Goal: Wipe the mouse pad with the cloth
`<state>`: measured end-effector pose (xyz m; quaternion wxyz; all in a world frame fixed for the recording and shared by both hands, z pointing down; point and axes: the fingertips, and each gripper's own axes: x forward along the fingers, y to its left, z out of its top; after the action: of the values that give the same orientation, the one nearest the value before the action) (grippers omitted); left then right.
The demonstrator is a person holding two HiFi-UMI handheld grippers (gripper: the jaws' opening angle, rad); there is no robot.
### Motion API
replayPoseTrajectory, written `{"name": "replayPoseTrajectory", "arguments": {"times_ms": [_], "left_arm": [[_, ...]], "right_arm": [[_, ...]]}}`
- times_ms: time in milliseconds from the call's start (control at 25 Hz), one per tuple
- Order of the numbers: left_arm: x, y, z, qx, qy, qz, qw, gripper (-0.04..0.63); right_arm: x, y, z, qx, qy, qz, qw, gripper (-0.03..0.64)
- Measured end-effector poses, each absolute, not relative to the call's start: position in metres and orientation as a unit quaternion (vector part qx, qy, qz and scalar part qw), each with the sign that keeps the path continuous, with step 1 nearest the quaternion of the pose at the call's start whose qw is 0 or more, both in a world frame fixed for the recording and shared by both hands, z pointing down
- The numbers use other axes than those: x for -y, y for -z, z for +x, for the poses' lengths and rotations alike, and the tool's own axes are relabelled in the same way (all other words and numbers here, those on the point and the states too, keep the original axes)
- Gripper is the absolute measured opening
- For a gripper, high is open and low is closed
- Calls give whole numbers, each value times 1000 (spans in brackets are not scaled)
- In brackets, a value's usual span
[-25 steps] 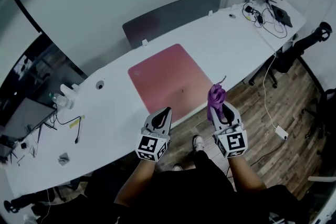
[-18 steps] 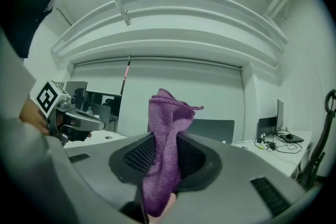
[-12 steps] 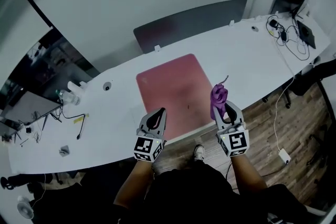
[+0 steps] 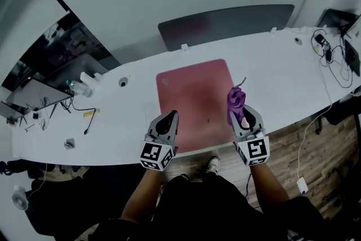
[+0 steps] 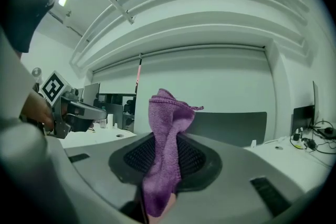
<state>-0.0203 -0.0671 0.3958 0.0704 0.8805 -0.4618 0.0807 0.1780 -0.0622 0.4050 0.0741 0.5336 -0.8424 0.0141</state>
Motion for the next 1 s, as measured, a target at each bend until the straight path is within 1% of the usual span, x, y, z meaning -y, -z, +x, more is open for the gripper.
{"name": "replayPoseTrajectory", "arguments": {"times_ms": [320, 720, 1000], "left_arm": [[86, -413, -46, 504, -94, 855, 78, 23], [116, -441, -94, 524, -111, 839, 100, 23], [127, -456, -128, 544, -100, 826, 105, 23]], "right_arm": [[98, -417, 142, 867, -33, 492, 70, 118], [143, -445, 78, 881, -73, 453, 114, 118], [175, -470, 20, 888, -92, 428, 139, 117]]}}
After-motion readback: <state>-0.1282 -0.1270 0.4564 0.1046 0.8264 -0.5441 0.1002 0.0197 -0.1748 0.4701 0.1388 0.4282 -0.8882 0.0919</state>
